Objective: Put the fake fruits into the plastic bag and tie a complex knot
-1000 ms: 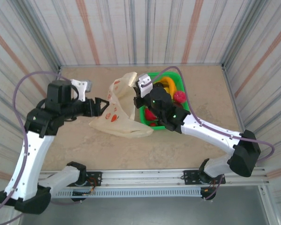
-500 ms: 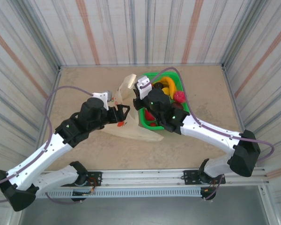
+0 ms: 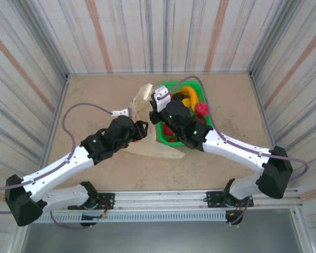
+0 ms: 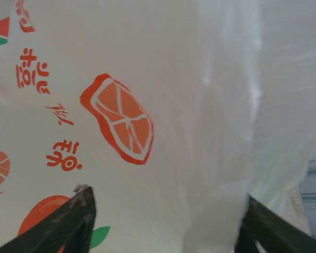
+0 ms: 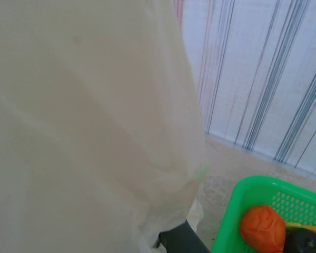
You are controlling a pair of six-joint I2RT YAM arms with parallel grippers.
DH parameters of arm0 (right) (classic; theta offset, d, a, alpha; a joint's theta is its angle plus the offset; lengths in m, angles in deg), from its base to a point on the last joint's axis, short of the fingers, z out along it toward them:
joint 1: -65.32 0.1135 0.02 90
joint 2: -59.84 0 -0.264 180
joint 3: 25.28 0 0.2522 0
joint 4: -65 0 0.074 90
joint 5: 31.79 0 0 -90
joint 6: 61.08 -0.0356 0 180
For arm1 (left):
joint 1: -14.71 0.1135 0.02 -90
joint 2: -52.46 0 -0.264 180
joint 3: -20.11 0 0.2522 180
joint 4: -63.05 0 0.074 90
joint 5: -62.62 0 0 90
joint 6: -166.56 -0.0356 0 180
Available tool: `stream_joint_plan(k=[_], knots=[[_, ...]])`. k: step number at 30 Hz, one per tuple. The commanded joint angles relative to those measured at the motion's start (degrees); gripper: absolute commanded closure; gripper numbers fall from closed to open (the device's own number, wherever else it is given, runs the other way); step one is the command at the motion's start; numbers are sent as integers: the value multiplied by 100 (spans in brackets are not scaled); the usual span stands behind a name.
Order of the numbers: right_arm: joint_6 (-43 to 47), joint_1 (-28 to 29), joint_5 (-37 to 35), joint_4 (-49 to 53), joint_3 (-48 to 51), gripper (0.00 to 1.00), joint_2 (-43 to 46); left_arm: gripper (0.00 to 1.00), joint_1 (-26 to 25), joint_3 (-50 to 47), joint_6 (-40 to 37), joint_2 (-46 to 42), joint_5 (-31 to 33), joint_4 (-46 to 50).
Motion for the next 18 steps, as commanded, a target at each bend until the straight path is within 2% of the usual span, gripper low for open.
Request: stream_joint_plan(k=[1,4,8,11,16,18], knots=[[-93,53,-225,70,-161,100,-2,44,-73,-131,147,-1,578,57],[-102,48,-237,123,-150,100,44,59,-55,-142,-117,50,958,236],[-259,-110,-15,541,-128,100,149,98,297,256,-1049,-5,918,550],[-591,-487,591,917,20,100,225,100,793,727,-1731,-122,439,1064],[-841,-1059,1612,1110,276,100,120,100,2008,1607,-2449,43,-1487,2312],[-890,-1300,1973,1106,307,100,0,100,2244,2095,-2798,227,-1712,3017]])
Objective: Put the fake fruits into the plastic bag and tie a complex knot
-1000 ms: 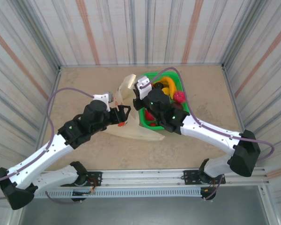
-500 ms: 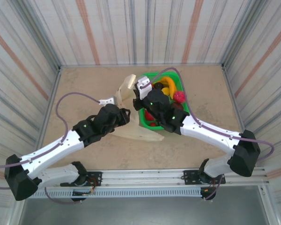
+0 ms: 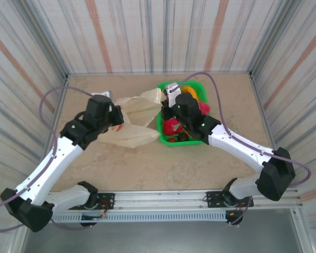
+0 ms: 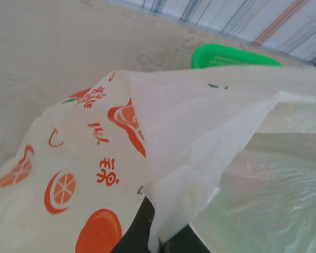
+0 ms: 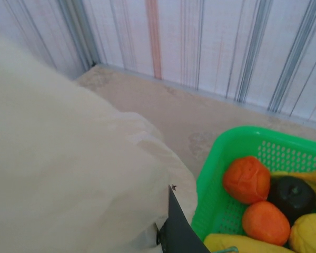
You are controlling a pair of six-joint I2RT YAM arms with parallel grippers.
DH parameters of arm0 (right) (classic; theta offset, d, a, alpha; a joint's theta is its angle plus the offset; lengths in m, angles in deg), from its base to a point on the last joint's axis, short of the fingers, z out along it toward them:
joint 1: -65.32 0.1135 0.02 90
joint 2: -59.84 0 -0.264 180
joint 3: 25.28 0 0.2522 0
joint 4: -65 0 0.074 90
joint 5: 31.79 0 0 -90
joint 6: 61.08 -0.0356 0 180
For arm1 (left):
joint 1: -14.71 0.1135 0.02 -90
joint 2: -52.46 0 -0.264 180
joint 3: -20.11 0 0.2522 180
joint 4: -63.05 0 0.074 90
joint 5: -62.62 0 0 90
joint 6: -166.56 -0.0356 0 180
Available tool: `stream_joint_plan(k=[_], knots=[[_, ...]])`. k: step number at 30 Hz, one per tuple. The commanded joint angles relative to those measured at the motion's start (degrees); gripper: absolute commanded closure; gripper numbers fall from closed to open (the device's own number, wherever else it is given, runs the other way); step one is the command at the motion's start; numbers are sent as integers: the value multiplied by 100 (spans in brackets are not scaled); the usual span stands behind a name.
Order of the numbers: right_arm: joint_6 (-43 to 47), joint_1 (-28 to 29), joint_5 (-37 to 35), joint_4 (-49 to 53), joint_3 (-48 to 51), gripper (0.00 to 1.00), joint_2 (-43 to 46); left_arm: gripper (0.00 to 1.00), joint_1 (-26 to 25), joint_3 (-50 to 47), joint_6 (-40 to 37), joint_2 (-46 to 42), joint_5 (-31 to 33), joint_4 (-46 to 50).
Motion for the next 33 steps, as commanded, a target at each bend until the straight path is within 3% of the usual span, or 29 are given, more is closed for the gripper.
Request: stream_joint_plan(k=[1,7,14,19,24,26,29,33], knots=[[-280,-278,897,249,89,100,-143,100,314,719,-1004,219,-963,1520],[-117,-646,1628,477,-356,100,-762,100,1142,2156,-1879,677,-1617,2994],[175,-683,2052,1057,-1166,97,-1414,100,1239,2915,-2095,1254,-2012,3690],[307,-798,2386,995,-949,66,-1024,100,1493,2976,-1714,1478,-2825,3471],[827,-1165,3292,1242,-338,18,-427,100,1852,3102,-1462,1746,-3011,3412],[1318,-1246,3399,1520,-65,5,-101,100,1899,3107,-1426,1787,-2986,3328],[2098,-1270,3183,1709,383,0,471,100,1929,3107,-1375,1821,-3074,3198],[3134,-1209,3029,1738,638,1,1232,100,1935,3103,-1324,1844,-3213,3107]])
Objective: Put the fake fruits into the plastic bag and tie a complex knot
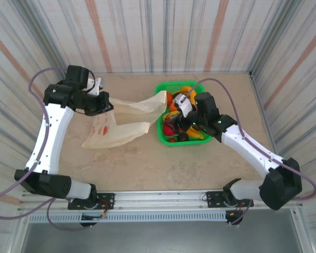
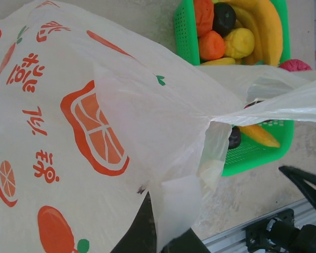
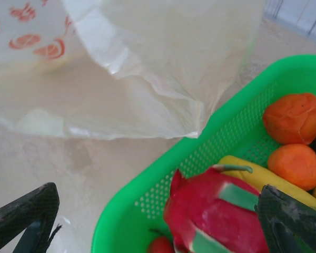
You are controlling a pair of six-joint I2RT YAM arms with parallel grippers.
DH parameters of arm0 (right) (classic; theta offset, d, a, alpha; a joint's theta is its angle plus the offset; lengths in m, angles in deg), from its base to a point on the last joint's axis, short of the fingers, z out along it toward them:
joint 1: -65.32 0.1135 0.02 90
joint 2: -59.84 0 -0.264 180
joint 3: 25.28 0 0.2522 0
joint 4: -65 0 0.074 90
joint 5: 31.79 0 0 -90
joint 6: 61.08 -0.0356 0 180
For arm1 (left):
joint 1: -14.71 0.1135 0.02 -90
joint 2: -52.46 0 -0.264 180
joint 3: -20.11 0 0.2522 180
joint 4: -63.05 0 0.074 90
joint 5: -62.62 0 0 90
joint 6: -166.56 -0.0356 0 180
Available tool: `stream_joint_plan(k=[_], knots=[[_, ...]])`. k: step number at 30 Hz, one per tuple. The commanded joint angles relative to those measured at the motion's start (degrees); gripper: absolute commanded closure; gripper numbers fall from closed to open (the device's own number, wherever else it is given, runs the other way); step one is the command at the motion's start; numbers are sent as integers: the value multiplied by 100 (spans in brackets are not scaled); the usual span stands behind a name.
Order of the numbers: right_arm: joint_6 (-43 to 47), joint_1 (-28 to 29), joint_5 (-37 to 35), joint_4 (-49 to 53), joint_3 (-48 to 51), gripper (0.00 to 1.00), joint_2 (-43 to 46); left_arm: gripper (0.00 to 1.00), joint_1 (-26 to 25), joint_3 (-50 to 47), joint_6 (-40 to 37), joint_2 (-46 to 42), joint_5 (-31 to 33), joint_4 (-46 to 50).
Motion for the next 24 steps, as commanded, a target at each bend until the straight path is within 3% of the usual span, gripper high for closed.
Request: stream_joint_plan(k=[1,7,15,18,22,24], knots=[[1337,106,-46,158,13,1,596,100,29,130,113,13,-301,-119],[2300,464,-516,227,-571,1,434,100,33,20,222,-64,-513,-290],[2847,929,-414,784,-1971,1,-956,100,24,-125,185,-184,-644,-385],[2877,952,-827,963,-2484,0,-1452,100,22,-163,118,-244,-594,-427],[2690,907,-1497,817,-2977,12,-1818,100,30,-158,-2,-319,-515,-423],[2633,864,-1778,612,-3094,11,-1909,100,29,-171,-47,-348,-503,-409]])
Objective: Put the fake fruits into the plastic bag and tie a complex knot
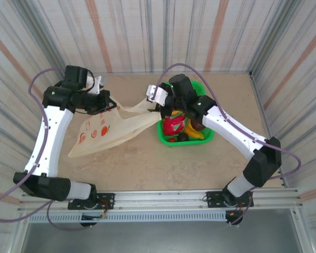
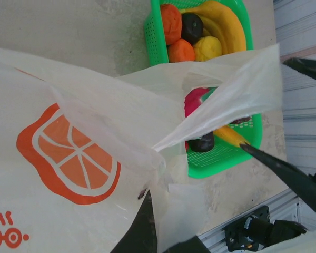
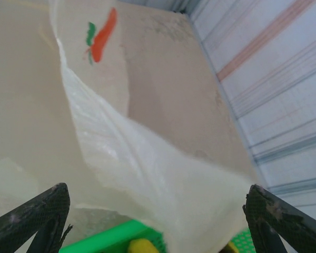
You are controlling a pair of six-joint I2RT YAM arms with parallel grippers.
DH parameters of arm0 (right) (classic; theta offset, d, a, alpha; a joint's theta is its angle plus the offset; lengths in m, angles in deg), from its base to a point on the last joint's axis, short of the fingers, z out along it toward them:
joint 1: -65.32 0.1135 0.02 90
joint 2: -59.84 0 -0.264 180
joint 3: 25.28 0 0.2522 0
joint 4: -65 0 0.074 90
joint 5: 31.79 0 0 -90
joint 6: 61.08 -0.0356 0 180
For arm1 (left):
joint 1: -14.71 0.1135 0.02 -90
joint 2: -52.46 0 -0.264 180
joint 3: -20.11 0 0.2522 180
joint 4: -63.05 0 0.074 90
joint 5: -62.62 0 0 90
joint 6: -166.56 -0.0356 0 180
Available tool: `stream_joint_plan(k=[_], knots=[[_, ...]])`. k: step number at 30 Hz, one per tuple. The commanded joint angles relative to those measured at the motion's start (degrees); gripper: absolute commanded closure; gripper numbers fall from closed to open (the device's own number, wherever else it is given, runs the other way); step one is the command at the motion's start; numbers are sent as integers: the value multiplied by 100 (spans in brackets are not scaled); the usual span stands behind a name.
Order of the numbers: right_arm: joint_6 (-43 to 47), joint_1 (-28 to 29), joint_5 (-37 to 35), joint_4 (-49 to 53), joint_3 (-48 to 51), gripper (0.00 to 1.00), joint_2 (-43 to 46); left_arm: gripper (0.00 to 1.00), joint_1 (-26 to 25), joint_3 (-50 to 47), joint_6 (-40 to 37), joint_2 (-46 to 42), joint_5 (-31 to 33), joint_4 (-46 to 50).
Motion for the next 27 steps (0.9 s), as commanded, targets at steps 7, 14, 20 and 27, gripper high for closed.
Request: stream_joint_plan(k=[7,14,20,27], knots=[[68,-228,-312,83,-646,22,-319,100,29,-107,-195,-328,41,-12],[237,-258,111,236,-427,70,-202,100,38,-186,-181,-538,223,44],[-30,-324,-148,436,-1366,100,-525,100,39,-442,-247,-754,154,170],[-472,-439,-740,483,-1876,100,-900,100,38,-589,-330,-902,101,371]])
